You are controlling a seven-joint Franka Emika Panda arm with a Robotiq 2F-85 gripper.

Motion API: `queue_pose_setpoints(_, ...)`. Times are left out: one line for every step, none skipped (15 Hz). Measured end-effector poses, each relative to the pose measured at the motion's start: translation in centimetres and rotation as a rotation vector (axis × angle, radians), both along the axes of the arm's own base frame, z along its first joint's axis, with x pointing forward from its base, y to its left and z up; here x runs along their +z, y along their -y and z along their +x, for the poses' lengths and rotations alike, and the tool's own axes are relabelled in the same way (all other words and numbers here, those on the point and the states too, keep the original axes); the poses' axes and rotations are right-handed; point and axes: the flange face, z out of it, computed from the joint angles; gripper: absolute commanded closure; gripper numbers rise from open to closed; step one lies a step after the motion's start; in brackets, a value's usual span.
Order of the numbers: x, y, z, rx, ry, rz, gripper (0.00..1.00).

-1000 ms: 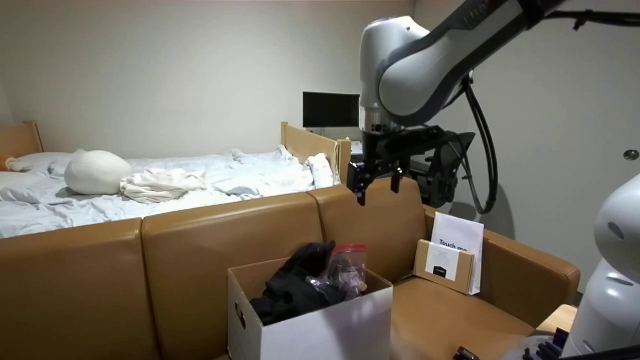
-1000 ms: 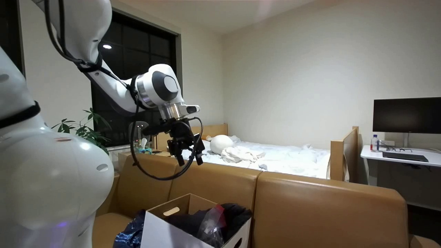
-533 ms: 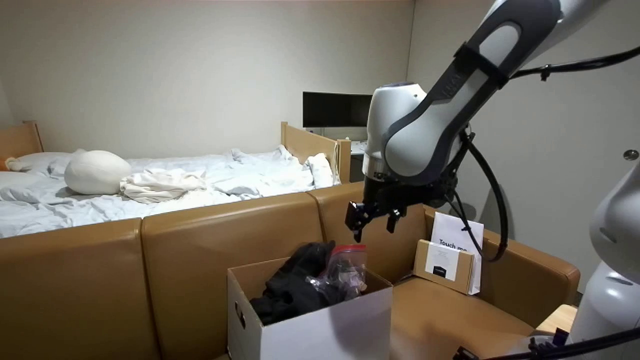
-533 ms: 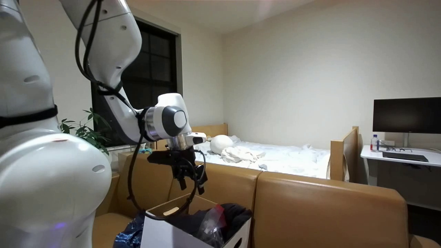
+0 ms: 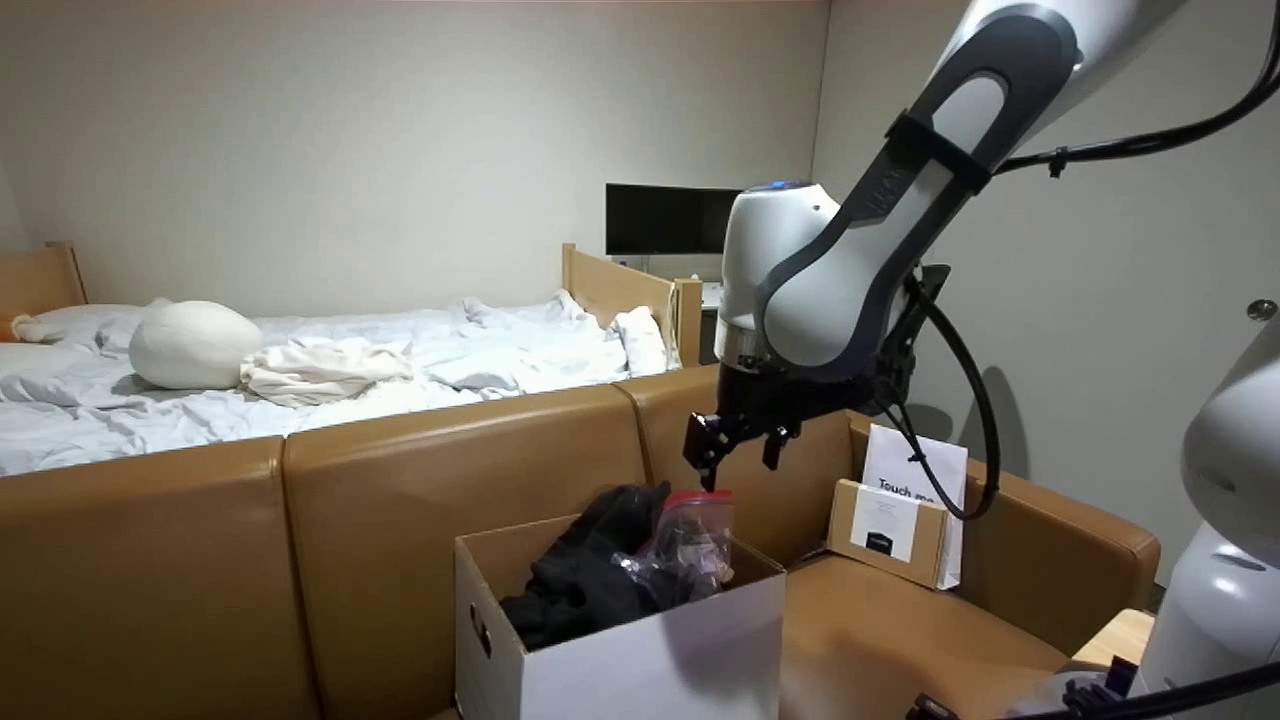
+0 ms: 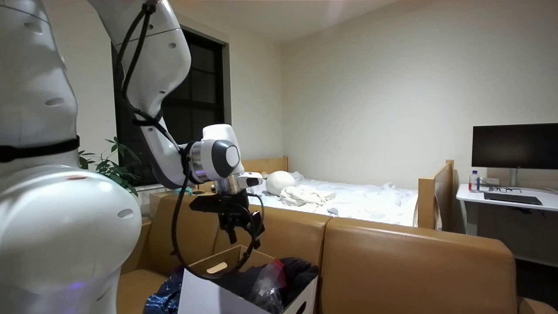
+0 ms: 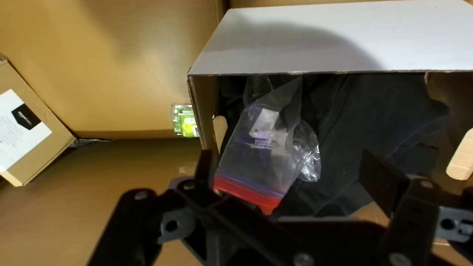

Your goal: Move the packet from the box and put it on the sofa

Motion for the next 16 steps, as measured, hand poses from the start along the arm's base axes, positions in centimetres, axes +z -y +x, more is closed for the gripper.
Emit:
queue_pose_setpoints(-0.3, 0.8, 0.5, 0.004, 0.009, -0.004, 0.00)
queue_pose_setpoints(-1.0, 2.0, 1.1, 0.006, 0.016, -0.007, 0.00)
queue_pose_setpoints(-1.7, 3.2, 1.9, 0.003, 0.029, 0.002, 0.00)
queue_pose_setpoints(-2.6, 4.4, 2.8, -0.001, 0.040, 0.017, 0.00)
queue_pose_setpoints(-3.7, 5.3, 3.8, 0.003, 0.049, 0.037, 0.00)
queue_pose_setpoints(-5.0, 5.8, 4.9, 0.009, 0.057, 0.060, 0.00)
queue_pose_setpoints(-6.4, 5.8, 5.9, 0.009, 0.067, 0.088, 0.00)
queue_pose_setpoints(-7.8, 5.6, 7.0, 0.004, 0.081, 0.117, 0.00)
queue_pose_setpoints(-9.2, 5.2, 8.1, -0.005, 0.097, 0.151, 0.00)
queue_pose_setpoints(-10.5, 4.5, 9.1, -0.005, 0.110, 0.181, 0.00)
queue_pose_setpoints(-11.7, 3.5, 10.2, 0.003, 0.114, 0.212, 0.25)
queue_pose_setpoints(-12.7, 2.7, 11.0, 0.008, 0.110, 0.238, 0.26)
queue_pose_setpoints(-13.6, 2.2, 11.6, 0.010, 0.104, 0.261, 0.32)
queue_pose_setpoints(-14.4, 2.0, 12.1, 0.011, 0.098, 0.282, 0.40)
queue_pose_setpoints(-15.0, 2.0, 12.4, 0.010, 0.091, 0.303, 0.46)
queue_pose_setpoints(-15.6, 2.1, 12.5, 0.008, 0.084, 0.323, 0.53)
